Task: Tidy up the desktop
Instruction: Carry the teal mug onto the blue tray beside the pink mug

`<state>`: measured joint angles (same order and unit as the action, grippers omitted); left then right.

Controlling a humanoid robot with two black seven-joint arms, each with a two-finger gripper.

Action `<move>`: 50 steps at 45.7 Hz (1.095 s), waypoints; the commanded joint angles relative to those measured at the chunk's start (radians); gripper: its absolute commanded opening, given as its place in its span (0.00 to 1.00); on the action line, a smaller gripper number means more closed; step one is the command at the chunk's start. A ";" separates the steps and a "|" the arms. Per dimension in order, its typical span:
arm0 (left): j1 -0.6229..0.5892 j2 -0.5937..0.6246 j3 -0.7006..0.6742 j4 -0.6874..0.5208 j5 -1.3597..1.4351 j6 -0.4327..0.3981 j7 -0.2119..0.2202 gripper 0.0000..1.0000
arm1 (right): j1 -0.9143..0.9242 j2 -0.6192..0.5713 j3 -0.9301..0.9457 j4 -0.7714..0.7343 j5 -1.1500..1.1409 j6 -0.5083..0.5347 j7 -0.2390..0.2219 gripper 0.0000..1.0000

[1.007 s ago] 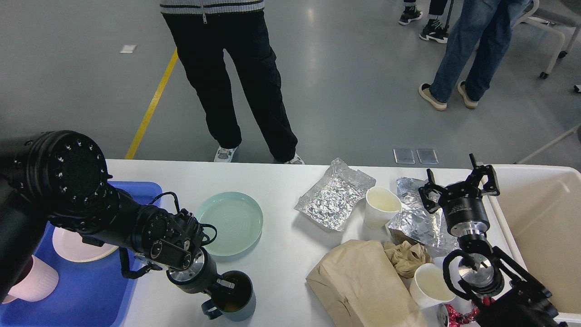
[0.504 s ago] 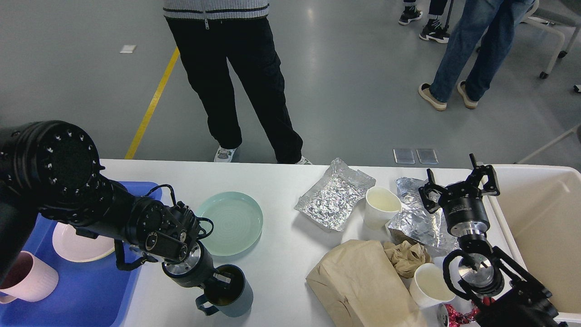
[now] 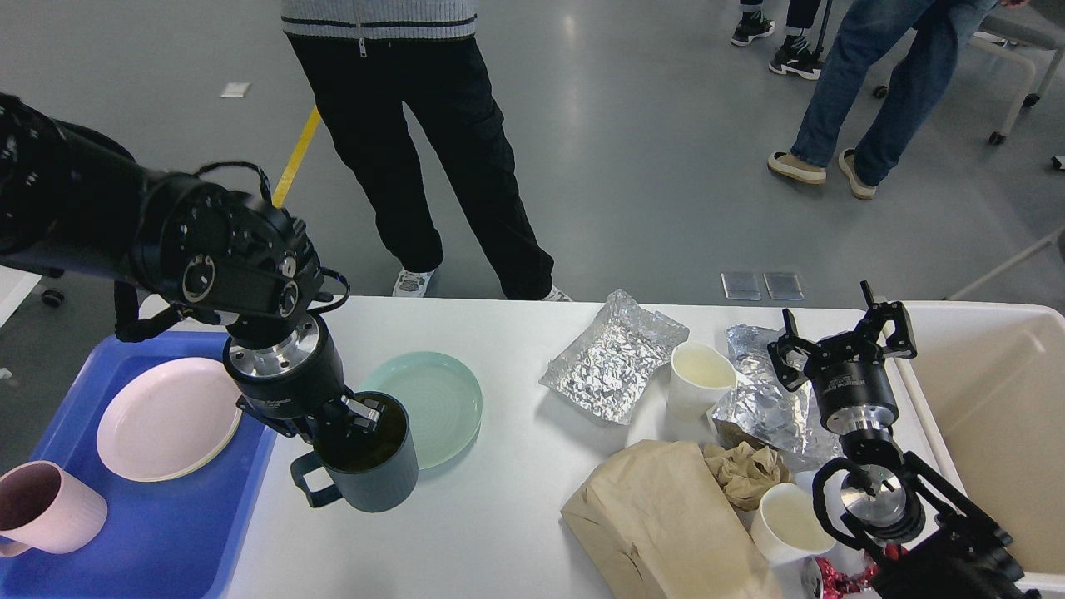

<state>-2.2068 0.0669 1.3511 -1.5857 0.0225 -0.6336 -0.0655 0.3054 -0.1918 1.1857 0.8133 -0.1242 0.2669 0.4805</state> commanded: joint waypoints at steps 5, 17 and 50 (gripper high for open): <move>-0.332 -0.021 0.072 -0.042 -0.059 -0.274 -0.148 0.00 | 0.000 0.000 0.000 0.000 0.002 0.000 0.000 1.00; -0.410 -0.035 0.123 -0.056 -0.064 -0.326 -0.235 0.00 | 0.000 0.000 0.000 0.000 0.000 0.000 0.001 1.00; 0.202 0.422 0.280 0.260 0.140 -0.169 -0.243 0.00 | 0.000 0.000 0.000 0.001 0.000 0.000 0.000 1.00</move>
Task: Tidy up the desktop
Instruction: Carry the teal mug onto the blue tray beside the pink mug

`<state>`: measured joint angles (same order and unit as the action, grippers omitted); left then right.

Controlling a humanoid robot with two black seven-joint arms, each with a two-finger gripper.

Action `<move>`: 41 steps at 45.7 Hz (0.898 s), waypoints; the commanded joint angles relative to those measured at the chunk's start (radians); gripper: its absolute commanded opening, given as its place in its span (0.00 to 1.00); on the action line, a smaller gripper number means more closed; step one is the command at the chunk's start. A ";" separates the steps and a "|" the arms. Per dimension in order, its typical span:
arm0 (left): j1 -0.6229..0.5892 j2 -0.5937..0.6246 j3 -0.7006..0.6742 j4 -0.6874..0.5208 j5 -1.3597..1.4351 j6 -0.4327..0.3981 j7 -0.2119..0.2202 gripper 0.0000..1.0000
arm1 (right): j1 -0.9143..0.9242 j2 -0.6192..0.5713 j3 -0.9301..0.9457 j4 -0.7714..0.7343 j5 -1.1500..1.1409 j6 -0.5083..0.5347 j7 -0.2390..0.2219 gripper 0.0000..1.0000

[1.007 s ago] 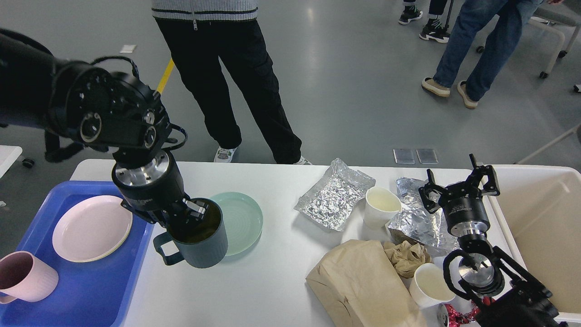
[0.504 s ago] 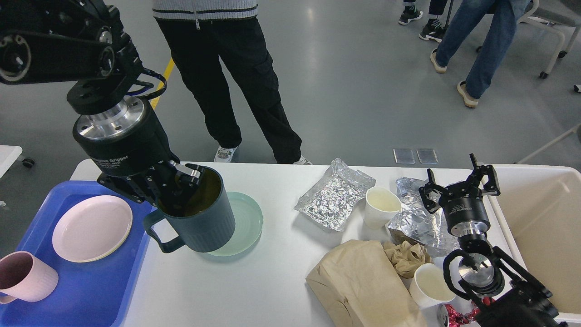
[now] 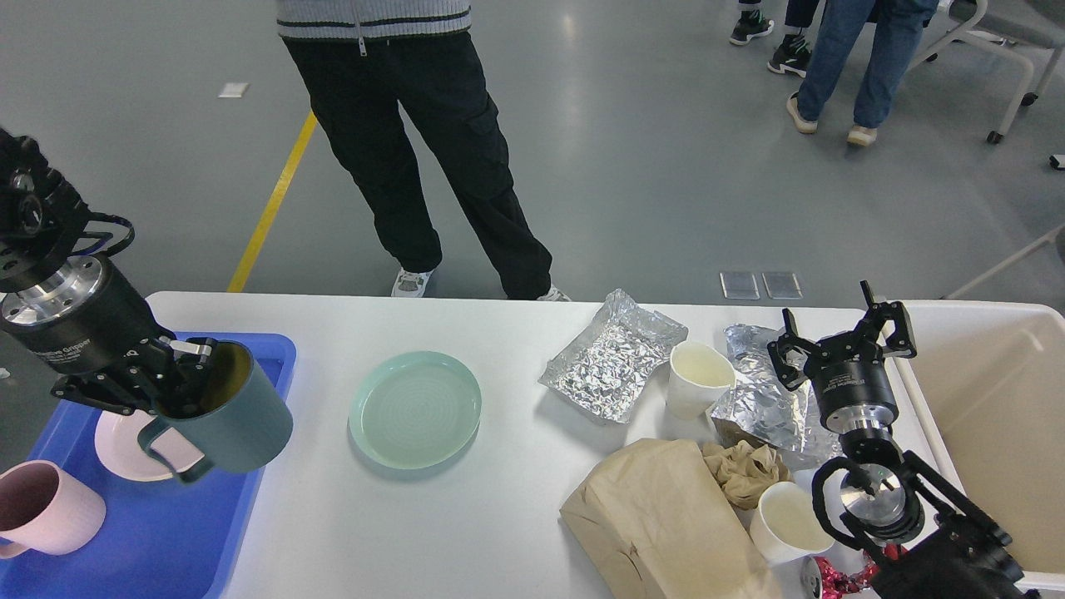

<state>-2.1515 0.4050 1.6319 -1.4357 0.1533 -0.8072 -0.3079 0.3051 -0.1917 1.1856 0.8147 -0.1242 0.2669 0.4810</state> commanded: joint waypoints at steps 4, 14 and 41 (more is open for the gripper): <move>0.251 0.147 -0.017 0.198 0.009 0.017 0.000 0.00 | 0.000 0.000 0.000 0.000 0.001 0.000 0.001 1.00; 0.588 0.224 -0.185 0.438 0.032 0.025 0.013 0.01 | 0.000 0.000 0.000 0.000 0.000 0.000 -0.001 1.00; 0.864 0.250 -0.336 0.682 0.060 0.048 0.018 0.02 | 0.000 0.000 0.000 -0.002 0.000 0.000 0.001 1.00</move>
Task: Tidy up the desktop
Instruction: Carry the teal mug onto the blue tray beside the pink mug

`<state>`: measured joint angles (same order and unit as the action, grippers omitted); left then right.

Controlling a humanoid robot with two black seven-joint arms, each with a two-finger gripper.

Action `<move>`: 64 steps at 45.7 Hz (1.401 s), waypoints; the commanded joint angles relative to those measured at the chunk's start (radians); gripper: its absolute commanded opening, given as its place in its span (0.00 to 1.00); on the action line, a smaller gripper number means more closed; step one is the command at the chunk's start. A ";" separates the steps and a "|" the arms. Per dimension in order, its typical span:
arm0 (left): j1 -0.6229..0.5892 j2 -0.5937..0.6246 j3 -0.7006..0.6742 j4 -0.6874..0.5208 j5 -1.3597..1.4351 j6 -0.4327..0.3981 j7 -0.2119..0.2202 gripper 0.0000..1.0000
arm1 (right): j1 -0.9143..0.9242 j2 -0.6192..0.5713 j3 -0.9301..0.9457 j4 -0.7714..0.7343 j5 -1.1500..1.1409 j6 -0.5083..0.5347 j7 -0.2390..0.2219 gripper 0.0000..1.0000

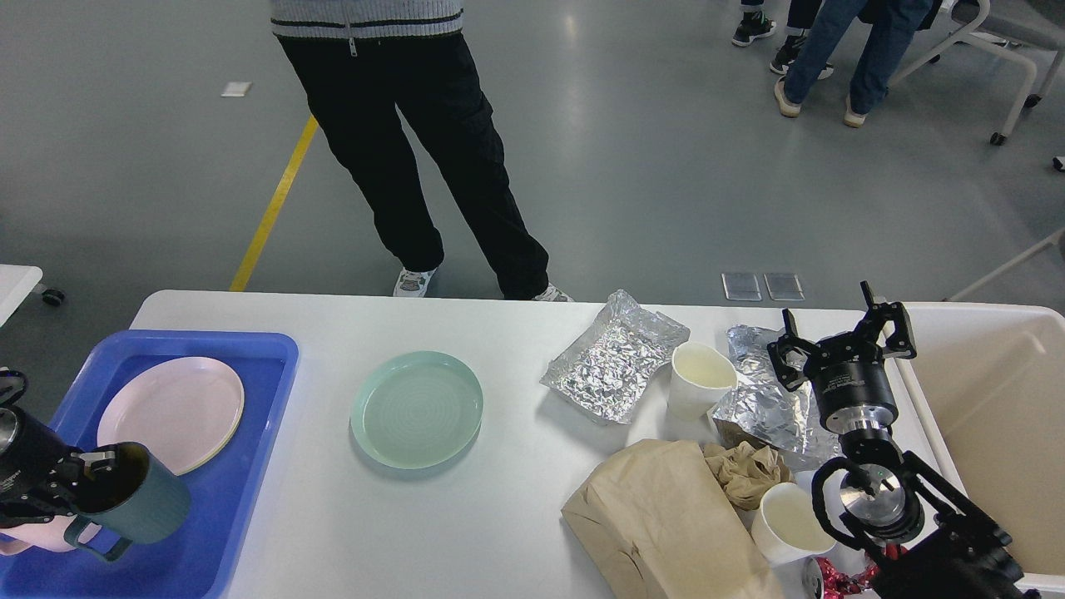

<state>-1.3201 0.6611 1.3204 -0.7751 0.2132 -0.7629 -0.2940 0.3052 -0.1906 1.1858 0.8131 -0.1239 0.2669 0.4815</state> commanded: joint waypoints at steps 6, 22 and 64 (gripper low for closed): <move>0.091 -0.018 -0.064 0.059 0.000 0.011 0.007 0.02 | 0.000 -0.001 0.000 0.000 0.000 0.000 -0.001 1.00; 0.119 -0.034 -0.076 0.059 0.002 0.056 0.035 0.02 | 0.000 -0.001 0.000 0.000 0.000 0.000 -0.001 1.00; 0.151 -0.060 -0.109 0.002 -0.020 0.252 0.045 0.96 | 0.000 -0.001 0.000 0.001 0.001 0.000 0.000 1.00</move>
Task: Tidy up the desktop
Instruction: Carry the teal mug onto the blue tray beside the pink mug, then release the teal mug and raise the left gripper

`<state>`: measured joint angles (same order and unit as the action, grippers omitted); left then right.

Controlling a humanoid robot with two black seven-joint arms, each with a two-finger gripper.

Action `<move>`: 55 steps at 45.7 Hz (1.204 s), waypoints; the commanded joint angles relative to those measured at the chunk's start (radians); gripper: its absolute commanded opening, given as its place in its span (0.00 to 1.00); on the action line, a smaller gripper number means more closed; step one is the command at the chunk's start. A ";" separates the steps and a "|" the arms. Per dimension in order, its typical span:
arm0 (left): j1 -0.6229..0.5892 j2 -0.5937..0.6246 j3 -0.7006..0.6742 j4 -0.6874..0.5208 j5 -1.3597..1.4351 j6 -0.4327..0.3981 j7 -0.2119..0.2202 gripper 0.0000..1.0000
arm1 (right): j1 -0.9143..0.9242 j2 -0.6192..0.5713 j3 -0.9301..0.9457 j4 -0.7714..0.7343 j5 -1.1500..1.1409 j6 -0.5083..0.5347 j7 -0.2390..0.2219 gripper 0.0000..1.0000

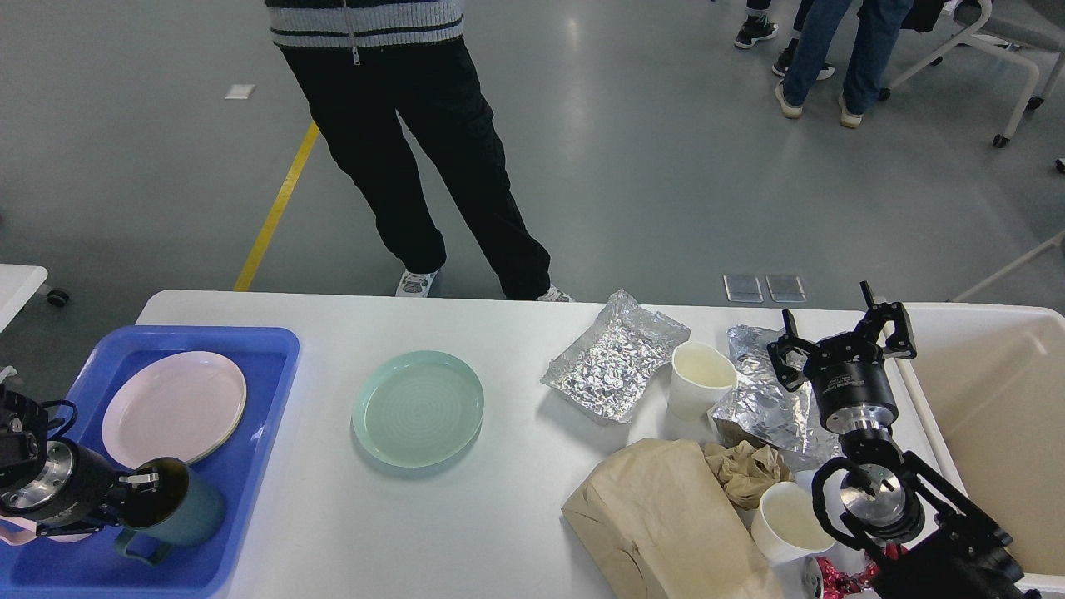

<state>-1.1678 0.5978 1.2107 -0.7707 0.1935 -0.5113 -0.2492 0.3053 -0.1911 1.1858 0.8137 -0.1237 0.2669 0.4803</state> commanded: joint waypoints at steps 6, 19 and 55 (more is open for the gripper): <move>-0.012 0.013 0.007 -0.016 0.000 -0.006 -0.007 0.96 | 0.000 -0.001 0.000 0.001 -0.001 0.000 0.001 1.00; -0.144 0.089 0.058 -0.100 -0.002 -0.047 -0.012 0.96 | 0.000 -0.001 0.000 -0.001 0.001 0.000 0.000 1.00; -1.068 -0.133 0.503 -0.628 -0.117 -0.236 -0.001 0.96 | 0.000 -0.001 0.000 0.001 -0.001 0.000 0.000 1.00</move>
<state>-2.0362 0.5747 1.6177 -1.3046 0.1387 -0.7282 -0.2501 0.3053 -0.1915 1.1858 0.8140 -0.1237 0.2669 0.4814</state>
